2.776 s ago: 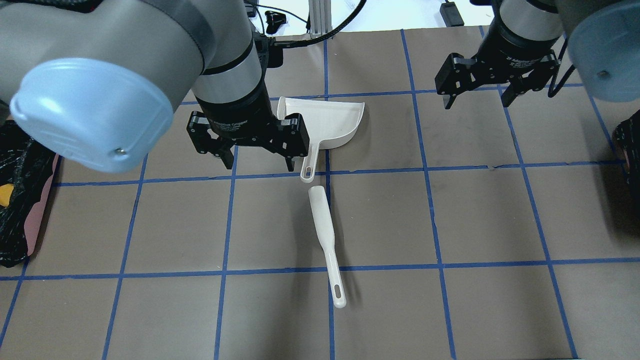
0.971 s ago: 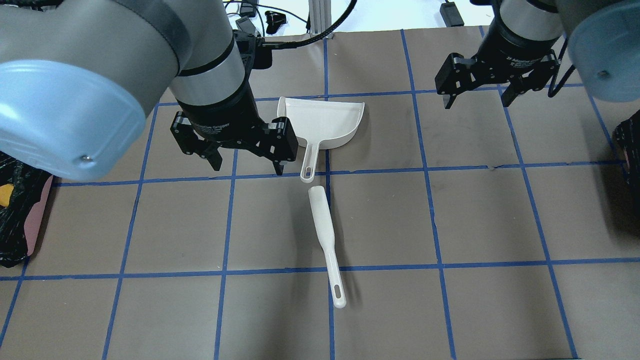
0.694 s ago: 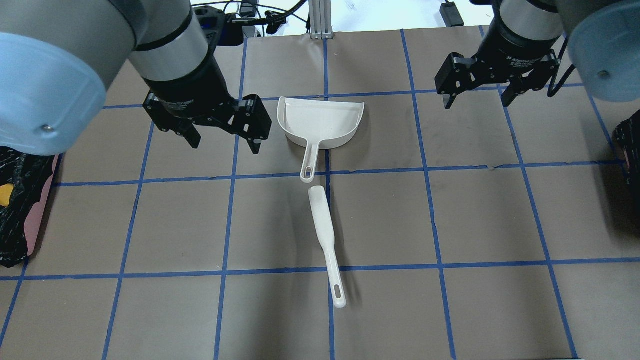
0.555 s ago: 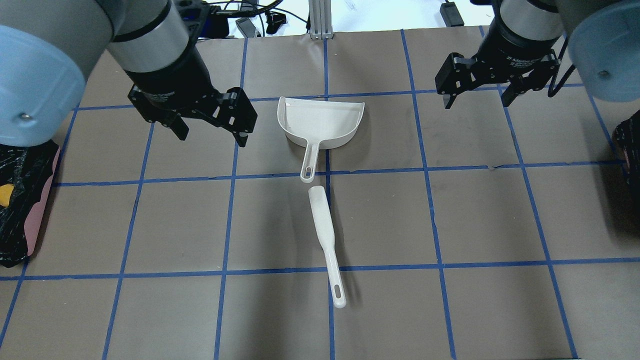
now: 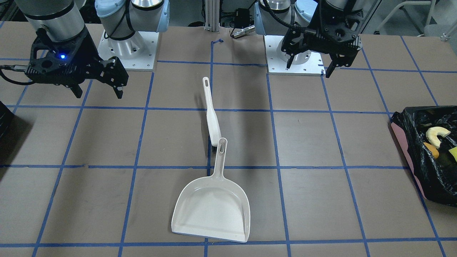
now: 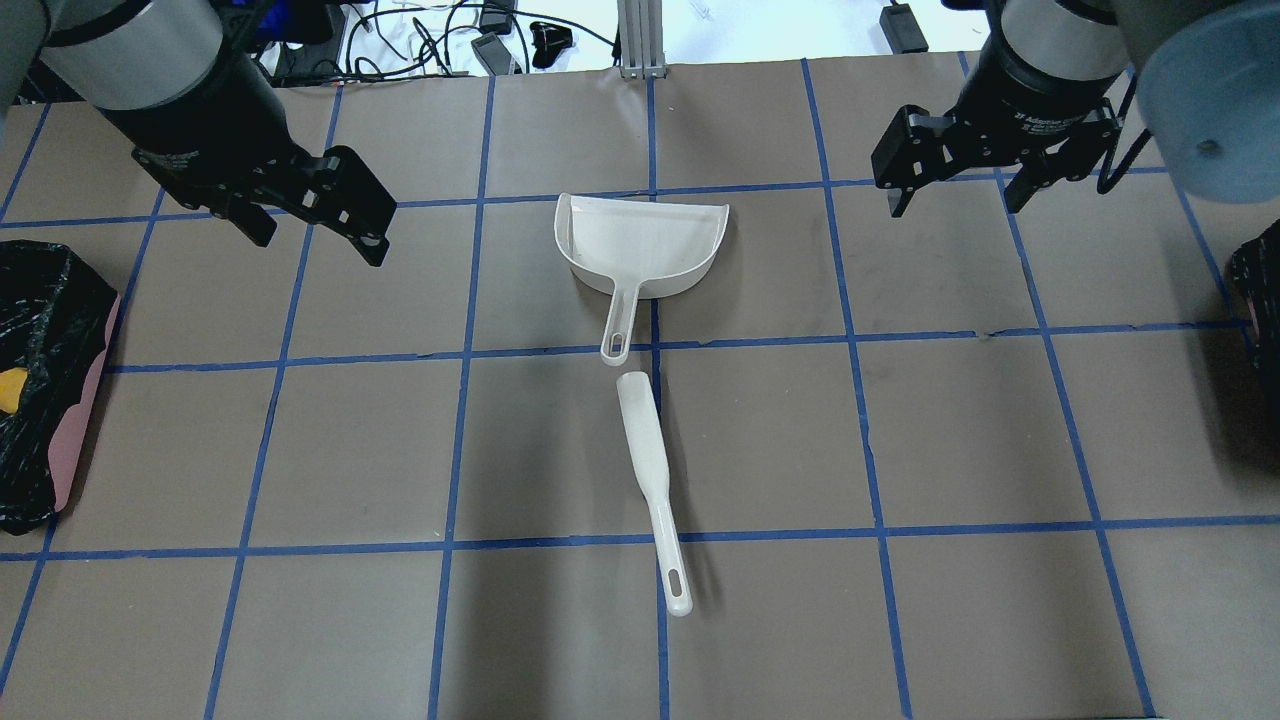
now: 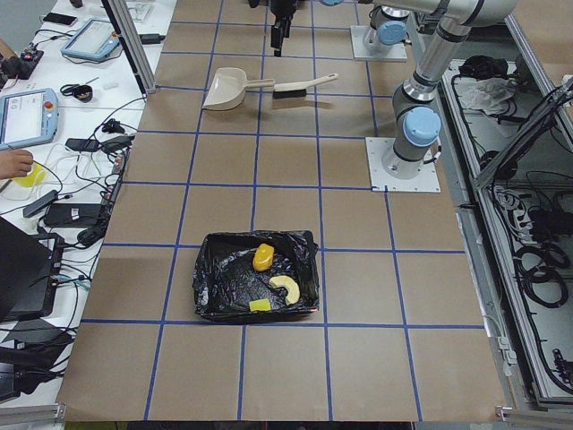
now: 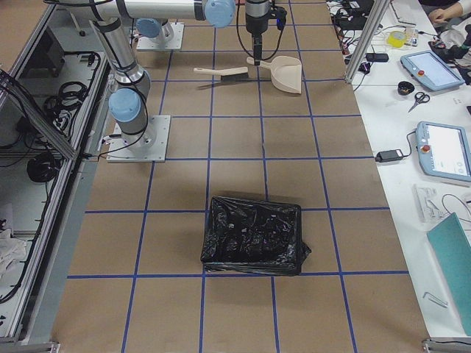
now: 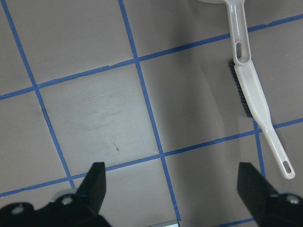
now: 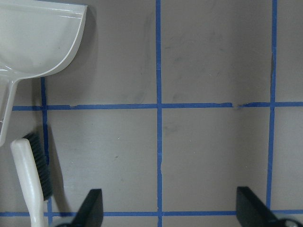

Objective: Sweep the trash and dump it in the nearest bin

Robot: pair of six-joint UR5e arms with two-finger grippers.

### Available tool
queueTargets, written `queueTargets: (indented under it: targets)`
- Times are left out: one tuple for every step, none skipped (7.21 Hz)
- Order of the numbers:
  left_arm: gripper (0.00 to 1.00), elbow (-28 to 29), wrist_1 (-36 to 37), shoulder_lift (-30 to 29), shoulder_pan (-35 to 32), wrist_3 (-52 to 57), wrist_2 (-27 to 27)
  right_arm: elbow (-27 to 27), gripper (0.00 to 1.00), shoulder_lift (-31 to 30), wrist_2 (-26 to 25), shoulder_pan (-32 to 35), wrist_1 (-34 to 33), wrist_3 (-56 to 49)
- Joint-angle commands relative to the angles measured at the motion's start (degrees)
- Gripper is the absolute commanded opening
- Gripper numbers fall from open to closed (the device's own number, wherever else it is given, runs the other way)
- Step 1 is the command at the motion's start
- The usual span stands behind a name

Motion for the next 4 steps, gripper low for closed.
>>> queueTargets:
  targets:
    - [1.00,0.23,0.06,0.45,0.86,0.54,0.04,0.07,1.00,0.00,-0.05,0.08,-0.06,0.33]
    - [1.00,-0.12,-0.37,0.80,0.87,0.54,0.13,0.07,1.00,0.00,-0.14,0.08,-0.06,0.16]
    - [1.00,-0.12,-0.38,0.98,0.87,0.54,0.13,0.07,1.00,0.00,-0.05,0.08,-0.06,0.07]
    - [1.00,-0.12,-0.38,1.07,0.87,0.54,0.13,0.07,1.00,0.09,0.03,0.08,-0.06,-0.02]
